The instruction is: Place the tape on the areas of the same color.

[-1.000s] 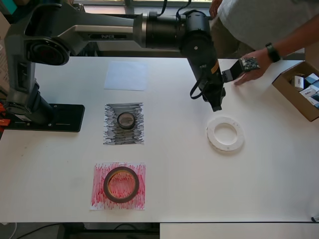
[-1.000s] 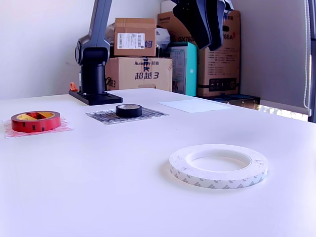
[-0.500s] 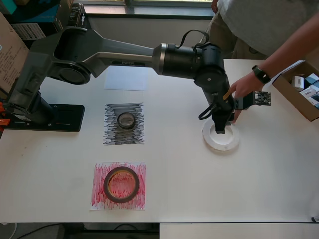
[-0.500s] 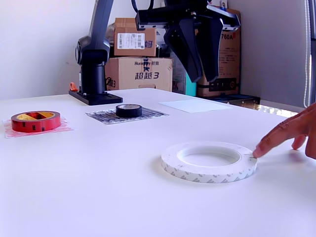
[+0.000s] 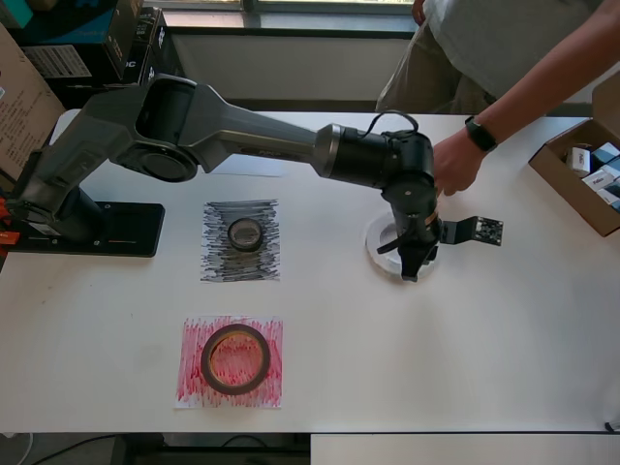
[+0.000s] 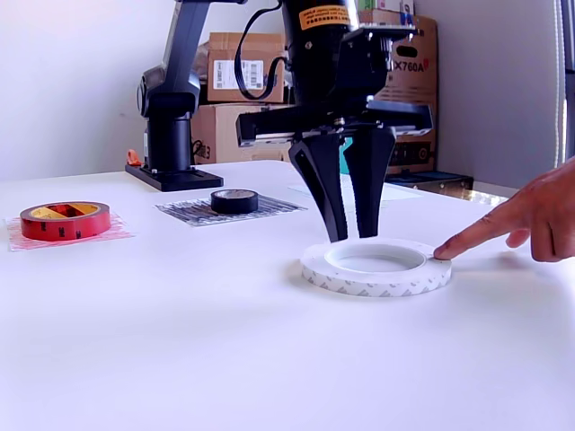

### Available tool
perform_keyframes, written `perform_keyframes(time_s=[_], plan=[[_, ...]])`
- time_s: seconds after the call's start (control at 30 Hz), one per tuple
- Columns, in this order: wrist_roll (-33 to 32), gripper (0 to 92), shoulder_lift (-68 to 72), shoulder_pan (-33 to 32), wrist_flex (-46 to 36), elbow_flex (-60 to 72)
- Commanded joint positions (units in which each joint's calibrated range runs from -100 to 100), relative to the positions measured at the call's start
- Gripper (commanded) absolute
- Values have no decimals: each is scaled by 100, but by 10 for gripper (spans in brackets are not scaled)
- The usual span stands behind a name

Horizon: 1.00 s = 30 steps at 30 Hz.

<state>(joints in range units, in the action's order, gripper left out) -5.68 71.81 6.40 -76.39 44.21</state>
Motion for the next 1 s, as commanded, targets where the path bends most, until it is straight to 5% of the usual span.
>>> perform_keyframes(time_s=[0.0, 0.67, 0.97], plan=[[27, 270, 69, 30, -70, -28], [35, 269, -34, -57, -78, -364], [44, 264, -1259, -73, -36, -1300]])
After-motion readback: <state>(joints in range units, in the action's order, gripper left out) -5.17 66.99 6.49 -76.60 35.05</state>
